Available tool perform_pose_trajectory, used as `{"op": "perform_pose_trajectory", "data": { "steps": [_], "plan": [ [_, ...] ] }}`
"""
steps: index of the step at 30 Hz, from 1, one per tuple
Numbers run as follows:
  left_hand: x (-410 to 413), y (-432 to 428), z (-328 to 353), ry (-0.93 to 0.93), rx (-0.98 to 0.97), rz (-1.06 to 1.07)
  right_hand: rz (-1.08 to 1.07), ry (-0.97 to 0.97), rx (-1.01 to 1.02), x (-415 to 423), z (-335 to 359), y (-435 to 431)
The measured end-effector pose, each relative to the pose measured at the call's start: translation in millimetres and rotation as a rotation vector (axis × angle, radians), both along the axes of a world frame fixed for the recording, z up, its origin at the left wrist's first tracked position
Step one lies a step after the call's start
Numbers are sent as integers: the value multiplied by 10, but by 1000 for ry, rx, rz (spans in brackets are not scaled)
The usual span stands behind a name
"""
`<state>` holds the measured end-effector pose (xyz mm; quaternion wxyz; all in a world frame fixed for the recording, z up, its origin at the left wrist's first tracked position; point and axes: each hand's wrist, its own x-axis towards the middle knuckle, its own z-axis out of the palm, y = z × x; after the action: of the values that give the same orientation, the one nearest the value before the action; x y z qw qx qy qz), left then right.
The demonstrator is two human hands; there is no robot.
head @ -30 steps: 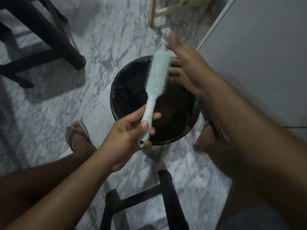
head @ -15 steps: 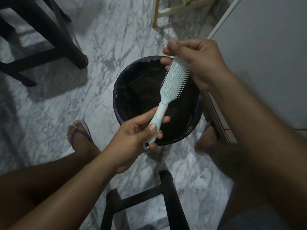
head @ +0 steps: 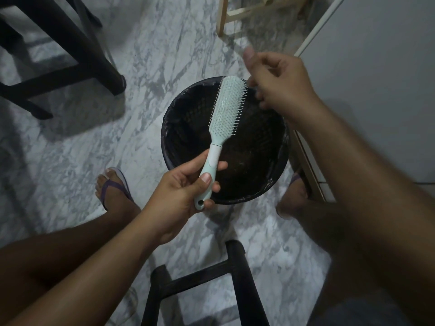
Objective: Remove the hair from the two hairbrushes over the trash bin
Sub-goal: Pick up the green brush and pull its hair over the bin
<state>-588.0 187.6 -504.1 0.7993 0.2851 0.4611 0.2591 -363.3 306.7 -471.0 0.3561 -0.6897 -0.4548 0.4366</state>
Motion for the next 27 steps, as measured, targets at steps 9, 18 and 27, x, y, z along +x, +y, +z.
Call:
{"op": "perform_pose_trajectory", "data": {
  "steps": [9,18,27],
  "plan": [
    [-32,-107,-67,77,-17,-16,317,-125,-105,47,29,-63],
    [-24,-148,-52,36,-24,19,75,389,-270,-61,43,-44],
    [-69,-205,-107,28,-46,32,-152,565,-190,134,68,89]
  ]
}}
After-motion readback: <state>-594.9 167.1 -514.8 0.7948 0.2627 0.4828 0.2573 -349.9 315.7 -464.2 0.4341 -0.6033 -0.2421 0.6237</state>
